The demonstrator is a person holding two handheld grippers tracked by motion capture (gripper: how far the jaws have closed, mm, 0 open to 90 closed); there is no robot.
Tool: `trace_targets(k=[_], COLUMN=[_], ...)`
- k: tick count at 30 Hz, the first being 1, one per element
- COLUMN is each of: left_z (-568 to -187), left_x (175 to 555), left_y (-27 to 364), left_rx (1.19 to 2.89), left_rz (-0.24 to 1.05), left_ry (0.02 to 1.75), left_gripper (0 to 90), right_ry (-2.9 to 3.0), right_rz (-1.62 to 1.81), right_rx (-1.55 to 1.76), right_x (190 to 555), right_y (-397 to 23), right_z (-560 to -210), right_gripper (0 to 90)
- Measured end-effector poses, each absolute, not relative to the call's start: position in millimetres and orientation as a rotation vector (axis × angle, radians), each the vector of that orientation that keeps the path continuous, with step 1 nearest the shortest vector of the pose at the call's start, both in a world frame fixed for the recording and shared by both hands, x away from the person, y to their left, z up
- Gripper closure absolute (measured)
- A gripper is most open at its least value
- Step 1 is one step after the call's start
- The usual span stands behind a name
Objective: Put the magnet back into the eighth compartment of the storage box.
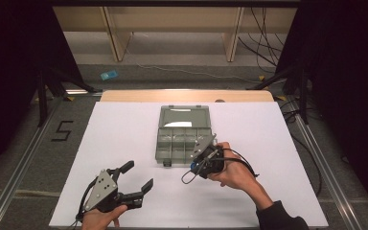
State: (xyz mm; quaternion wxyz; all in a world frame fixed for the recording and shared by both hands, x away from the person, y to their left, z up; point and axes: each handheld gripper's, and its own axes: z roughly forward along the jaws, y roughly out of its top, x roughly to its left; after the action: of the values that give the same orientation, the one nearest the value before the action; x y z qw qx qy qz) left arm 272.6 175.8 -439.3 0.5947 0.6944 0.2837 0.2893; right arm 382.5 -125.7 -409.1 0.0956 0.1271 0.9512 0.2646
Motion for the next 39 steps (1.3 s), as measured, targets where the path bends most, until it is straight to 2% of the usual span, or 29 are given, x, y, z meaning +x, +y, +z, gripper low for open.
trace_targets(k=[35, 37, 39], left_z=[-439.9, -438.3, -439.9], left_x=[270.6, 275.8, 271.4], left_y=[174.2, 178.0, 175.3], left_rx=[1.607, 1.627, 1.607], left_rz=[0.657, 0.708, 0.664], left_ry=[0.677, 0.6, 0.674], left_gripper=[15.8, 15.8, 15.8], right_ry=[2.687, 2.698, 2.684], right_rz=[0.799, 0.793, 0.798], right_rx=[0.522, 0.529, 0.54], right_x=[406.9, 407.8, 409.6], right_y=[-152.2, -153.1, -153.9], right_z=[-407.2, -406.7, -407.5], right_gripper=[62.7, 62.7, 62.7])
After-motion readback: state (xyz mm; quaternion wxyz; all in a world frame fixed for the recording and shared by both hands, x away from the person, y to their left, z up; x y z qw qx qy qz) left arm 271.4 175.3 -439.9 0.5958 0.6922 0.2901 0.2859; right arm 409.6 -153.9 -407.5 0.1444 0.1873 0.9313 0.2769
